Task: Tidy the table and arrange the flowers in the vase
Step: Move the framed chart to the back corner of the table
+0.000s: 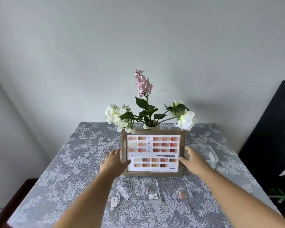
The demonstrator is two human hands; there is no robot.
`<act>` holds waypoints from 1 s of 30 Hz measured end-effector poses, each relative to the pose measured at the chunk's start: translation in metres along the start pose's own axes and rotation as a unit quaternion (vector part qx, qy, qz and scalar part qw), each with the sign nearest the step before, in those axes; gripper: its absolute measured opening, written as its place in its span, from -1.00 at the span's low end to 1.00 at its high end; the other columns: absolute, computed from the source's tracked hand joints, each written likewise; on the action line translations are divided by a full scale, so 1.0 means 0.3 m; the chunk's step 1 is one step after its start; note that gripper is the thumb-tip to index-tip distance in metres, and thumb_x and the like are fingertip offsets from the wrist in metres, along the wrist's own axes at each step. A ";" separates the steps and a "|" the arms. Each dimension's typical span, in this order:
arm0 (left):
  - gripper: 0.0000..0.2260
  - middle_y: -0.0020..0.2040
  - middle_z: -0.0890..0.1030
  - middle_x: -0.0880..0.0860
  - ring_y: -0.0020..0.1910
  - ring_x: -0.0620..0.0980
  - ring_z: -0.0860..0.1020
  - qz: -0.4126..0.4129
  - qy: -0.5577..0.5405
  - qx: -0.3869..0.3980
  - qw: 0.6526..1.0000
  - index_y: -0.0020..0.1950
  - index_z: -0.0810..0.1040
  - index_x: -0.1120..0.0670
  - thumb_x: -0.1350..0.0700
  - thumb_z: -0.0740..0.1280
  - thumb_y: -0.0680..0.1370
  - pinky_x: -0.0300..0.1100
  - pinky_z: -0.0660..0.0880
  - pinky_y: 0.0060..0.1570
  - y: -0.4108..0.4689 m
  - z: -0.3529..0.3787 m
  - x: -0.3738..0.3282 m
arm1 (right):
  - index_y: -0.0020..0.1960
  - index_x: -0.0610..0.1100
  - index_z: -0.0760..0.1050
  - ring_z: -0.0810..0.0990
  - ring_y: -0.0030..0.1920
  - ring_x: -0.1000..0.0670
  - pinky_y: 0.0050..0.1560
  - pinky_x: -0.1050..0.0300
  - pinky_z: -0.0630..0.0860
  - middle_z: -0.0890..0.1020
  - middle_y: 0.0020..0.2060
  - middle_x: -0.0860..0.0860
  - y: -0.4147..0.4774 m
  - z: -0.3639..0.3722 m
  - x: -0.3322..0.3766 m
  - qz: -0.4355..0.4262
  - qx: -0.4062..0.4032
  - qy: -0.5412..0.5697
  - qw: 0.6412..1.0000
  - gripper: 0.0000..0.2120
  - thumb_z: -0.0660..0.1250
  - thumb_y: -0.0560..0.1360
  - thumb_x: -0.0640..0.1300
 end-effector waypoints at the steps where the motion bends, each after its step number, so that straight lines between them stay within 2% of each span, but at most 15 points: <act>1: -0.28 0.49 0.20 0.04 0.41 0.09 0.27 -0.013 -0.030 0.001 0.999 0.49 0.05 -0.01 -0.22 0.27 0.45 0.16 0.34 0.30 0.018 0.001 0.005 | 0.40 -0.06 0.20 0.59 -0.13 0.07 -0.23 0.18 0.52 0.52 0.26 -0.05 0.019 -0.007 -0.007 0.011 -0.018 0.019 1.000 -0.46 0.28 0.50 0.04; 3: -0.33 0.44 0.30 0.08 0.37 0.08 0.34 -0.039 -0.083 -0.007 0.996 0.47 0.11 0.03 -0.14 0.31 0.47 0.11 0.37 0.29 0.059 0.010 0.020 | 0.37 -0.10 0.24 0.61 -0.12 0.02 -0.23 0.19 0.52 0.52 0.26 -0.09 0.055 -0.007 -0.022 0.035 -0.039 0.067 0.996 -0.50 0.28 0.50 0.00; 5: -0.40 0.39 0.38 0.08 0.31 0.07 0.41 -0.051 -0.113 -0.033 0.992 0.44 0.19 0.04 -0.08 0.33 0.47 0.09 0.40 0.26 0.098 0.009 0.031 | 0.34 -0.15 0.29 0.59 0.05 -0.07 -0.04 0.07 0.54 0.52 0.25 -0.12 0.083 0.006 -0.043 0.059 -0.055 0.103 0.991 -0.54 0.29 0.50 -0.04; 6: -0.43 0.36 0.41 0.08 0.28 0.06 0.44 -0.049 -0.121 -0.047 0.990 0.42 0.22 0.04 -0.06 0.33 0.47 0.06 0.42 0.23 0.110 0.009 0.032 | 0.31 -0.16 0.32 0.58 0.07 -0.09 0.00 0.03 0.53 0.54 0.22 -0.14 0.089 0.007 -0.051 0.066 -0.070 0.114 0.989 -0.57 0.29 0.50 -0.06; 9: -0.56 0.28 0.51 0.05 0.14 0.02 0.54 -0.066 -0.164 -0.078 0.981 0.34 0.35 0.03 -0.03 0.32 0.49 -0.06 0.51 0.00 0.156 0.014 0.048 | 0.19 -0.19 0.41 0.57 -0.07 -0.06 -0.05 0.07 0.50 0.62 0.08 -0.15 0.113 0.019 -0.072 0.074 -0.103 0.137 0.982 -0.69 0.32 0.49 -0.12; 11: -0.69 0.21 0.57 0.02 -0.03 -0.04 0.56 -0.078 -0.193 -0.088 0.974 0.24 0.44 0.00 -0.03 0.29 0.52 -0.20 0.45 -0.18 0.176 0.025 0.060 | 0.12 -0.21 0.44 0.58 -0.11 -0.06 -0.11 0.12 0.47 0.64 0.00 -0.13 0.125 0.030 -0.078 0.068 -0.114 0.146 0.980 -0.75 0.33 0.48 -0.15; 13: -0.79 0.14 0.61 0.00 -0.12 -0.08 0.55 -0.086 -0.223 -0.101 0.966 0.15 0.50 -0.01 0.04 0.28 0.53 -0.20 0.48 -0.18 0.189 0.041 0.069 | 0.02 -0.20 0.46 0.53 -0.21 -0.03 -0.20 0.16 0.41 0.64 -0.11 -0.11 0.132 0.036 -0.082 0.062 -0.135 0.151 0.977 -0.85 0.33 0.48 -0.18; 15: -0.80 0.07 0.64 0.00 -0.14 -0.04 0.58 -0.101 -0.241 -0.111 0.959 0.14 0.50 -0.01 0.11 0.26 0.53 -0.12 0.55 -0.12 0.193 0.054 0.078 | -0.08 -0.18 0.46 0.49 -0.28 -0.02 -0.25 0.16 0.38 0.60 -0.23 -0.07 0.132 0.029 -0.086 0.057 -0.162 0.150 0.974 -0.92 0.34 0.47 -0.20; 17: -0.79 0.02 0.65 0.02 -0.21 -0.06 0.58 -0.110 -0.258 -0.116 0.953 0.14 0.50 -0.01 0.14 0.25 0.53 -0.19 0.51 -0.27 0.185 0.061 0.085 | -0.13 -0.19 0.45 0.50 -0.29 -0.03 -0.25 0.16 0.39 0.56 -0.28 -0.03 0.127 0.025 -0.090 0.051 -0.172 0.157 0.971 -0.92 0.35 0.46 -0.23; 19: -0.80 0.00 0.65 0.03 -0.24 -0.06 0.57 -0.107 -0.265 -0.127 0.950 0.13 0.51 0.00 0.16 0.25 0.53 -0.24 0.42 -0.35 0.161 0.056 0.087 | -0.17 -0.18 0.43 0.51 -0.29 -0.02 -0.29 0.19 0.39 0.55 -0.29 -0.02 0.111 0.024 -0.090 0.039 -0.167 0.170 0.970 -0.90 0.36 0.45 -0.25; 21: -0.82 -0.03 0.64 0.02 -0.17 0.02 0.59 -0.107 -0.277 -0.136 0.945 0.10 0.52 0.02 0.18 0.26 0.52 -0.19 0.47 -0.27 0.125 0.054 0.097 | -0.20 -0.14 0.40 0.51 -0.31 0.03 -0.37 0.24 0.35 0.56 -0.29 0.00 0.090 0.022 -0.086 0.024 -0.165 0.172 0.971 -0.86 0.36 0.45 -0.24; 23: -0.84 -0.08 0.62 -0.02 -0.17 0.03 0.59 -0.115 -0.293 -0.147 0.938 0.06 0.52 0.00 0.18 0.26 0.52 -0.16 0.49 -0.23 0.078 0.051 0.114 | -0.18 -0.13 0.41 0.53 -0.28 0.01 -0.37 0.25 0.36 0.58 -0.26 -0.01 0.067 0.014 -0.074 0.010 -0.160 0.175 0.971 -0.88 0.35 0.46 -0.23; 27: -0.85 -0.13 0.58 -0.11 -0.26 -0.16 0.51 -0.119 -0.308 -0.185 0.925 0.04 0.51 -0.07 0.14 0.27 0.52 -0.24 0.37 -0.32 -0.033 0.005 0.161 | -0.10 -0.15 0.45 0.57 -0.24 -0.05 -0.34 0.17 0.44 0.63 -0.20 -0.07 0.039 -0.003 -0.018 -0.015 -0.147 0.177 0.973 -0.93 0.35 0.47 -0.20; 30: -0.84 -0.16 0.58 -0.12 -0.23 -0.14 0.52 -0.130 -0.328 -0.210 0.912 -0.01 0.51 -0.12 0.15 0.27 0.52 -0.20 0.38 -0.29 -0.121 -0.048 0.233 | -0.04 -0.18 0.47 0.58 -0.27 -0.06 -0.39 0.16 0.44 0.65 -0.17 -0.07 0.020 0.018 0.067 -0.045 -0.129 0.172 0.976 -0.89 0.34 0.47 -0.17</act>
Point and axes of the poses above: each hand's wrist, its own y-axis towards the middle knuckle, its own z-axis out of the palm, x = y × z, the point moved 9 cm from there along y, towards the middle knuckle
